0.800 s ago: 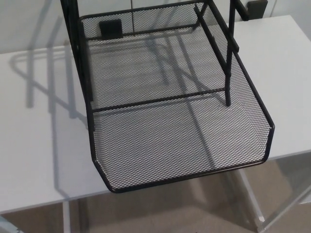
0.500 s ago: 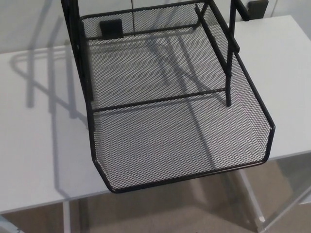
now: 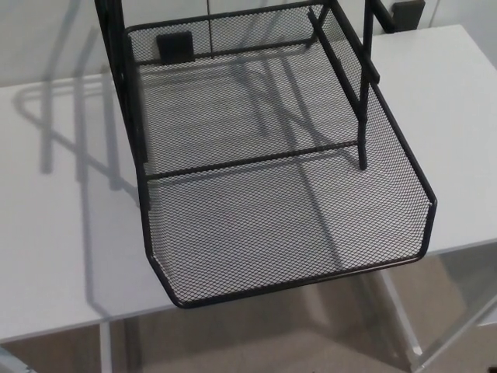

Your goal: The robot walks towards a file tray kept in the middle of a desk and uses its right hand to grab a tray and pulls it out towards itself

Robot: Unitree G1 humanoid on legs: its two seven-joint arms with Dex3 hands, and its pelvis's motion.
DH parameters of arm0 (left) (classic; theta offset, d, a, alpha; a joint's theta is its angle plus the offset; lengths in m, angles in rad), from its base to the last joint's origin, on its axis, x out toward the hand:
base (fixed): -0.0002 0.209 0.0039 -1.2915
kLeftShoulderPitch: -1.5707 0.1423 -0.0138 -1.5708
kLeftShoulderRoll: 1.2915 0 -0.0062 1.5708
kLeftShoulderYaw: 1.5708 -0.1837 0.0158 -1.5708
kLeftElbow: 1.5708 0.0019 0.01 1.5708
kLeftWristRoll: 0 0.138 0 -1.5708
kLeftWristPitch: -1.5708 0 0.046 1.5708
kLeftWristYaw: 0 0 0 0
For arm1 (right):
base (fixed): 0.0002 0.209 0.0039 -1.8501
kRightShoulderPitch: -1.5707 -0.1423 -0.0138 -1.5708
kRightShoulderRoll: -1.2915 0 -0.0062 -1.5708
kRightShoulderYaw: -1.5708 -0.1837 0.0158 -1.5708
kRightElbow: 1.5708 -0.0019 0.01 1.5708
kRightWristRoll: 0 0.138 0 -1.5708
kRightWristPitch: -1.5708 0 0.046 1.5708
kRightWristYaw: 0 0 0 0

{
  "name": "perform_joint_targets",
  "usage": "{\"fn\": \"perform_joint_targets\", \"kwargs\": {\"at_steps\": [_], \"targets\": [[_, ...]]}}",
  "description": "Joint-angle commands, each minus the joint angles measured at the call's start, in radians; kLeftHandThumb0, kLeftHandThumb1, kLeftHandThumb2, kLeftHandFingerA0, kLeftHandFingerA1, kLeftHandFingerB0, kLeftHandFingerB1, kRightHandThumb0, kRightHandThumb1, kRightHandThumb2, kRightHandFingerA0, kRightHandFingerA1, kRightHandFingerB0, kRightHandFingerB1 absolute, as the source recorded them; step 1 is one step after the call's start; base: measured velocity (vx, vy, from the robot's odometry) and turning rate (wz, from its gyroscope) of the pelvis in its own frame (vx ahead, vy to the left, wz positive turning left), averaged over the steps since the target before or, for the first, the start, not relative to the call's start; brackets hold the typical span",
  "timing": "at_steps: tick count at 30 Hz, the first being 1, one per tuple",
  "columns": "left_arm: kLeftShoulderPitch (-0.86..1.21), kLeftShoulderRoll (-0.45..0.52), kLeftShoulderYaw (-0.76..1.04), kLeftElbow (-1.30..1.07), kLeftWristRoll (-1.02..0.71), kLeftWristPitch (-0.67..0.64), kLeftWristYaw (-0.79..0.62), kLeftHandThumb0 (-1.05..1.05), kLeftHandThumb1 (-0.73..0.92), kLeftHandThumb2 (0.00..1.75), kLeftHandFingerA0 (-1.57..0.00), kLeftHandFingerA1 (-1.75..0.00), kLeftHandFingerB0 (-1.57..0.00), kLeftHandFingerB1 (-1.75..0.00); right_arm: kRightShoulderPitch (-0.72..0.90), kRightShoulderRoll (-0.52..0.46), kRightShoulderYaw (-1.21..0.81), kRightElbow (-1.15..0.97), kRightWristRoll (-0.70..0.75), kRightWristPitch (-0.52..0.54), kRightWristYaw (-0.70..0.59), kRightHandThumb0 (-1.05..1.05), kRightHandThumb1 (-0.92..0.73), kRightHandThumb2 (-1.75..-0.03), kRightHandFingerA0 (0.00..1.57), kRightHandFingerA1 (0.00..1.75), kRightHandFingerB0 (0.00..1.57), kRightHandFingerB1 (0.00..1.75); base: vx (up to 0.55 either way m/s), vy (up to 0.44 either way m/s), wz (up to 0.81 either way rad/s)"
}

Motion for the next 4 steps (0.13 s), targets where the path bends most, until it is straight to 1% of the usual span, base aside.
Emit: {"fn": "perform_joint_targets", "kwargs": {"at_steps": [1, 2, 3, 4], "targets": [[-0.042, 0.028, 0.098, 0.101, -0.075, -0.044, 0.008, -0.45, 0.63, 0.59, -0.41, -0.43, -0.29, -0.32, -0.065, 0.195, -0.072, 0.525, 0.303, -0.191, -0.300, -0.70, -0.56, -0.79, 0.03, 0.17, 0.00, 0.01, 0.00, 0.000, 0.00], [-0.053, 0.025, 0.100, 0.127, -0.069, -0.067, 0.027, -0.45, 0.63, 0.59, -0.41, -0.43, -0.29, -0.32, -0.067, 0.189, -0.075, 0.540, 0.310, -0.205, -0.291, -0.70, -0.56, -0.79, 0.03, 0.17, 0.00, 0.01, 0.00, 0.000, 0.00], [-0.063, 0.021, 0.093, 0.144, -0.067, -0.078, 0.017, -0.44, 0.64, 0.59, -0.42, -0.43, -0.28, -0.32, -0.055, 0.184, -0.082, 0.530, 0.316, -0.208, -0.285, -0.69, -0.68, -0.70, 0.00, 0.23, 0.00, 0.01, 0.00, 0.000, 0.00], [-0.063, 0.021, 0.093, 0.144, -0.067, -0.078, 0.017, -0.44, 0.64, 0.59, -0.42, -0.43, -0.28, -0.32, -0.055, 0.184, -0.082, 0.530, 0.316, -0.208, -0.285, -0.69, -0.68, -0.70, 0.00, 0.23, 0.00, 0.01, 0.00, 0.000, 0.00]]}}
